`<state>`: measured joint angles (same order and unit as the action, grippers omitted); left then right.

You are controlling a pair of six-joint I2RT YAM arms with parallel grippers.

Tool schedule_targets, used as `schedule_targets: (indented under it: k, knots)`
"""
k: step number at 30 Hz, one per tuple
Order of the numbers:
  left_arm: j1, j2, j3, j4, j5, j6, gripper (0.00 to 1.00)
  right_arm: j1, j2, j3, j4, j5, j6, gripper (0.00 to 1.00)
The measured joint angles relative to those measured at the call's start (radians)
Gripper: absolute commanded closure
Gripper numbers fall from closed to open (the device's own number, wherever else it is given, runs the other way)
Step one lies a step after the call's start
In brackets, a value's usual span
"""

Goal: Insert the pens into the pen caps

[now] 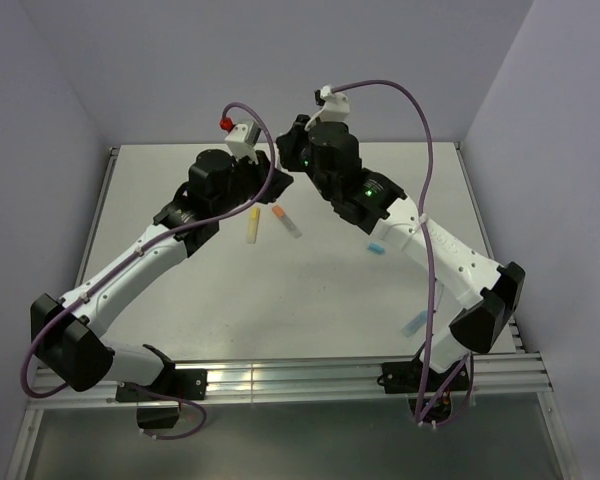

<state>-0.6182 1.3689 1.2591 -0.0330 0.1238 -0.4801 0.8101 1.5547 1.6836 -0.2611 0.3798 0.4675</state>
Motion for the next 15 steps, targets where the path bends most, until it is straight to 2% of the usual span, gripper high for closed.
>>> schedule_targets:
  k: [8,15]
  knots:
    - [0.006,-0.037,-0.035,-0.033,0.064,0.008,1.0,0.0,-0.074,-0.15,0.131,-0.101,-0.05,1.0]
    - [0.029,-0.175,-0.156,0.076,0.249,-0.001,1.0,-0.014,-0.23,-0.325,0.294,-0.347,-0.057,1.0]
